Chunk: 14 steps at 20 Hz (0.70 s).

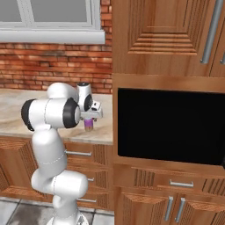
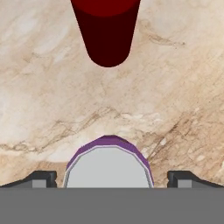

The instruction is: Four empty soda cans are scattered around the kitchen. Gather all the cans and cluster them next to the stove for recycling.

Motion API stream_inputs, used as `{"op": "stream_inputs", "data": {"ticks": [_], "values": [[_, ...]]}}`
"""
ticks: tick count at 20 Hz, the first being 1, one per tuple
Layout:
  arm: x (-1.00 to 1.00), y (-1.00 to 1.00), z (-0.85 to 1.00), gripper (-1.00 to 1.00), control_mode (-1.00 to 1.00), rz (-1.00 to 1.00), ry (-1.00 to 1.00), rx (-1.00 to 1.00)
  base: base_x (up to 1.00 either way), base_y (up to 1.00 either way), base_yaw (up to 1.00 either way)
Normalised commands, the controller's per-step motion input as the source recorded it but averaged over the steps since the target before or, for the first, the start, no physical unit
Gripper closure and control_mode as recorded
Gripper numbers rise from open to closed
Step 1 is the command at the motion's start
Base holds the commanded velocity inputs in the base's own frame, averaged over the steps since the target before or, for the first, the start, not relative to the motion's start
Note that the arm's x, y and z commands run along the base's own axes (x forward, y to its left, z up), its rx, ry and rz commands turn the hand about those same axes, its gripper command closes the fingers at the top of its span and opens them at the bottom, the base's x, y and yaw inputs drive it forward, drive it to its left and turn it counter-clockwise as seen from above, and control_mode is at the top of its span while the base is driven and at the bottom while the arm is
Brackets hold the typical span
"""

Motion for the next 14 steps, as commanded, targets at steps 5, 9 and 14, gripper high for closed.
{"op": "stream_inputs", "data": {"ticks": [5,9,14], "values": [[0.05,0.0,-0.1,-1.0,-1.0,0.0,0.02,0.0,0.0,0.0,0.0],[0.04,0.0,-0.1,-1.0,-1.0,0.0,0.02,0.0,0.0,0.0,0.0],[0.03,0.0,-0.1,-1.0,-1.0,0.0,0.02,0.0,0.0,0.0,0.0]]}}
